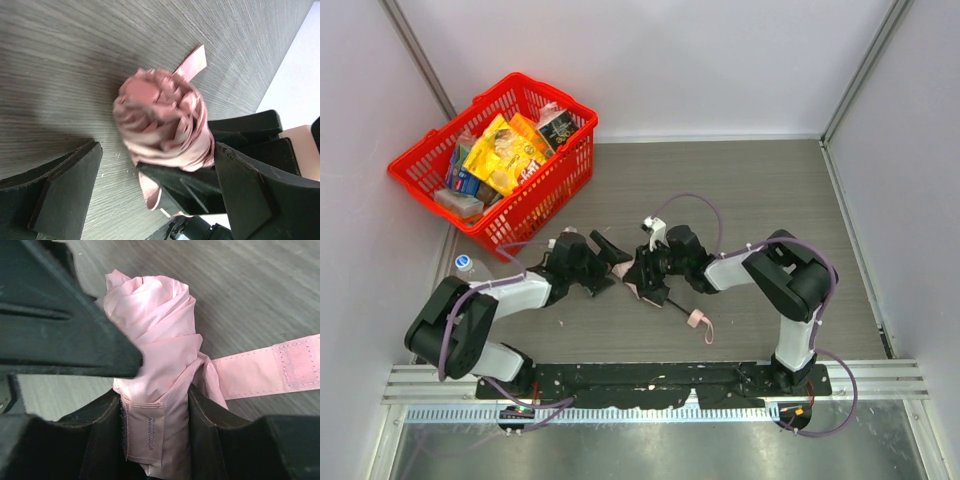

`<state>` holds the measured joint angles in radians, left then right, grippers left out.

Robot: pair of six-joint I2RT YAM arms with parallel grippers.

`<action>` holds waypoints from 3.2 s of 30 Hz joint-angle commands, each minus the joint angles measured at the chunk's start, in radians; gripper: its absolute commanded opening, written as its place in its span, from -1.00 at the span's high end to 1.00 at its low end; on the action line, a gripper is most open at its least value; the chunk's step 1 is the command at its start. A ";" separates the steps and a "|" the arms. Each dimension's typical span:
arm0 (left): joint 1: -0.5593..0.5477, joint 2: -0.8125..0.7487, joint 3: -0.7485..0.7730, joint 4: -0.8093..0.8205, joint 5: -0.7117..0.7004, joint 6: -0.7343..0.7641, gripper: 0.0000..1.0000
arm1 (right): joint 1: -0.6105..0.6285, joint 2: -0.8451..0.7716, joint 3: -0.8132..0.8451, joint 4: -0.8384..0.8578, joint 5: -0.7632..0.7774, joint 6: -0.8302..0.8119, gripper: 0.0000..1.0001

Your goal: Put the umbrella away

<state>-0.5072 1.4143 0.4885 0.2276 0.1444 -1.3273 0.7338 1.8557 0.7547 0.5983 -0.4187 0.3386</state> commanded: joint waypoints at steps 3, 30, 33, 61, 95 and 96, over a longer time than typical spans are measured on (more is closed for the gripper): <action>-0.001 0.112 0.027 -0.148 0.009 0.042 -0.99 | -0.007 0.030 -0.023 0.048 -0.155 0.079 0.98; -0.070 0.115 0.061 -0.145 -0.037 -0.076 -0.07 | 0.030 -0.116 0.003 0.166 -0.215 0.189 0.98; -0.070 0.120 0.042 -0.074 -0.008 -0.076 0.34 | 0.033 -0.127 0.009 0.135 -0.233 0.163 0.98; -0.068 0.080 0.053 -0.148 -0.042 -0.046 1.00 | 0.149 -0.339 0.138 -0.511 0.273 -0.174 -0.45; -0.063 0.135 0.049 -0.192 -0.045 -0.069 -0.08 | 0.351 -0.053 0.025 -0.284 0.612 -0.310 0.98; -0.065 0.123 0.038 -0.180 -0.055 -0.066 -0.25 | 0.342 -0.061 0.011 -0.252 0.560 -0.306 0.98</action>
<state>-0.5697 1.5230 0.6117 0.0196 0.1513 -1.4376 1.1290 1.7954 0.8570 0.2562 0.4030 -0.0395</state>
